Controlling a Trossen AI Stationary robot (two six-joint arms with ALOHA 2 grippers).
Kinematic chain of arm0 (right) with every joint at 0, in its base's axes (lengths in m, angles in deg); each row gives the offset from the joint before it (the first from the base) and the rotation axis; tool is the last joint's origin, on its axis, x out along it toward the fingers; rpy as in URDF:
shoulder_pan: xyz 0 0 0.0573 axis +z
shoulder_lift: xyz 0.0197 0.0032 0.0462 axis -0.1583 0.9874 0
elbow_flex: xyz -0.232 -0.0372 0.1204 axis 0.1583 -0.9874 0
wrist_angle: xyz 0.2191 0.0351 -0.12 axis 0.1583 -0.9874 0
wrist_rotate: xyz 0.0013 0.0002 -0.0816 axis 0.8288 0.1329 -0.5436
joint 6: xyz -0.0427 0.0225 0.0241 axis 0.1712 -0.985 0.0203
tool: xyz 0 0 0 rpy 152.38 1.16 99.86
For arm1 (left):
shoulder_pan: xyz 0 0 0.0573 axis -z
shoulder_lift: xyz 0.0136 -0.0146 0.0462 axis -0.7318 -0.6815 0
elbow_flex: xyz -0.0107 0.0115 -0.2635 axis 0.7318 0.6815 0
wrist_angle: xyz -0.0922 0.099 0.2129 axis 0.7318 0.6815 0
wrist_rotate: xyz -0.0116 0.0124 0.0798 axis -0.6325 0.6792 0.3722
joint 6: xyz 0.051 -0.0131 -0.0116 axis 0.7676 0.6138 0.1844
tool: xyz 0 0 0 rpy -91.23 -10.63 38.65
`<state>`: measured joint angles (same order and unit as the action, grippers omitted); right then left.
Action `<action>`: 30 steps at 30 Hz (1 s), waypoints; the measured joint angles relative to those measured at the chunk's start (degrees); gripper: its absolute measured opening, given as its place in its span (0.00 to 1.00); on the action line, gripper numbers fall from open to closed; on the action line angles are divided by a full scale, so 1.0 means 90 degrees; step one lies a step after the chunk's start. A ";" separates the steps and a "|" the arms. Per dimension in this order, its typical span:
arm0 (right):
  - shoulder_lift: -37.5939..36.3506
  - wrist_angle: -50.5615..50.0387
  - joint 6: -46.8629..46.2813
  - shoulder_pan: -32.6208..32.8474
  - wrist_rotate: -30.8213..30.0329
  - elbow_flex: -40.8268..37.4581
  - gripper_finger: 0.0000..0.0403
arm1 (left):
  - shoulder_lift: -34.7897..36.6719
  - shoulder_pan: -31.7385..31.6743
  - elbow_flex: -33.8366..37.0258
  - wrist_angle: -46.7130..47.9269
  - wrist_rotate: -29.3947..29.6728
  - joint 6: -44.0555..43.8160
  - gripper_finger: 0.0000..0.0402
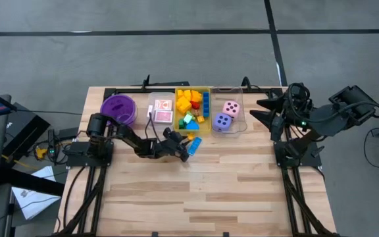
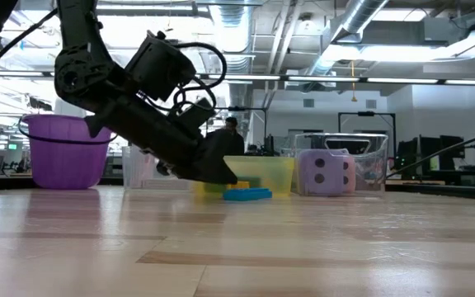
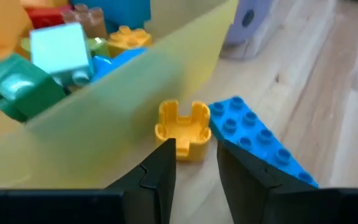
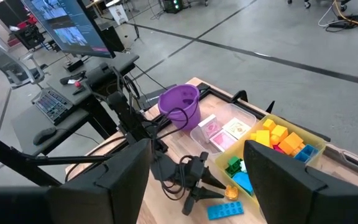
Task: Pick & Place Toys
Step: Put the yellow gamepiece into the yellow bin
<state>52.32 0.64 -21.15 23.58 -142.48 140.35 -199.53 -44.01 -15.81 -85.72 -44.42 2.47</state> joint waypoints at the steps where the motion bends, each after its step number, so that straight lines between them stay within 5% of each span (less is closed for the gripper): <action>1: 0.0000 0.0000 0.0000 0.0002 0.0000 0.0000 0.62 | 0.0000 0.0000 0.0000 -0.0068 0.0060 0.0002 0.28; 8: 0.0000 -0.0003 0.0000 0.0002 0.0000 0.0000 0.62 | 0.0000 0.0002 0.0000 -0.0298 0.0066 0.0338 0.33; 20: 0.0000 -0.0077 0.0002 0.0002 0.0002 0.0000 0.62 | 0.0000 -0.0120 -0.0002 -0.0315 0.0018 0.0341 0.66; 30: 0.0000 -0.0097 0.0005 0.0000 0.0005 0.0000 0.62 | -0.0306 -0.0410 -0.0312 -0.0225 -0.0530 0.0303 0.63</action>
<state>52.32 -0.24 -21.10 23.58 -142.44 140.35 -202.28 -47.71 -18.62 -87.75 -49.19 5.19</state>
